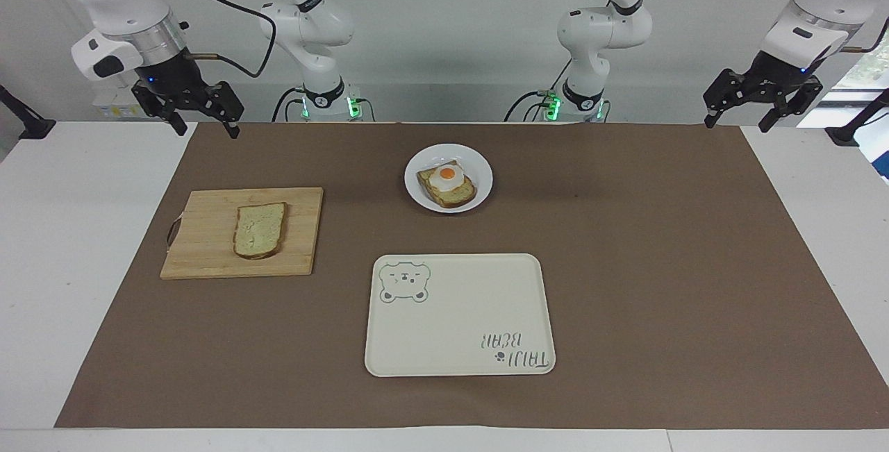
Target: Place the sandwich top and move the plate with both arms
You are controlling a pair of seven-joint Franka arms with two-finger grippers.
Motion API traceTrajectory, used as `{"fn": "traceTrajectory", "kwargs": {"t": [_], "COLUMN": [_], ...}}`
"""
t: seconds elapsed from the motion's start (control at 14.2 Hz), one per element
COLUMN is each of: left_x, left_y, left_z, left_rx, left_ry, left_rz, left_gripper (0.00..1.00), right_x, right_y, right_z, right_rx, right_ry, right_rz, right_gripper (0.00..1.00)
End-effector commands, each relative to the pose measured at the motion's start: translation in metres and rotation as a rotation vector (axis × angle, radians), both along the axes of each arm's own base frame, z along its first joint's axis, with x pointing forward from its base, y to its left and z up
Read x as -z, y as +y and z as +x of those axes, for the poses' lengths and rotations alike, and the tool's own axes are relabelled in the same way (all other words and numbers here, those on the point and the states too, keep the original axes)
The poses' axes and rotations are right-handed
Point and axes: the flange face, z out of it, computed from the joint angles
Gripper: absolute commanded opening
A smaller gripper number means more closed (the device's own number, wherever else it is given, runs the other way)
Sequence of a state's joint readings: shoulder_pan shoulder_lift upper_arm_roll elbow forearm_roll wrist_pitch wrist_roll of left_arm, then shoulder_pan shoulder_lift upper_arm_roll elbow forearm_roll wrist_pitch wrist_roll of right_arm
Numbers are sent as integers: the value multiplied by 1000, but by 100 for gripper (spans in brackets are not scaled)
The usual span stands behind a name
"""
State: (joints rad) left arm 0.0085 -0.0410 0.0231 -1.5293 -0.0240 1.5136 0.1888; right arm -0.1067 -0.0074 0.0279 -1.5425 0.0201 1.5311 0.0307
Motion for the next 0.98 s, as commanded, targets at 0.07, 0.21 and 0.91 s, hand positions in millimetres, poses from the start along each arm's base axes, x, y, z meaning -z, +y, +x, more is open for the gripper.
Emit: {"fn": "traceTrajectory", "kwargs": {"t": [0.07,0.21,0.91], "left_x": [-5,-3,-6], "left_y": [2,-6,-12], "left_z": [0,-1,-1], "left_rx": [-12,0,25], "left_ry": [-3,9,53], "left_rz": [10,8,9], "left_gripper": [100,100,100], "right_x": [1,1,2], "right_y": [-2,-2,-2], "right_z": [-3,-4,-6], "right_rx": [13,14,13], "right_ry": [9,9,15], "right_rz": [9,9,8], "right_gripper": [100,100,100]}}
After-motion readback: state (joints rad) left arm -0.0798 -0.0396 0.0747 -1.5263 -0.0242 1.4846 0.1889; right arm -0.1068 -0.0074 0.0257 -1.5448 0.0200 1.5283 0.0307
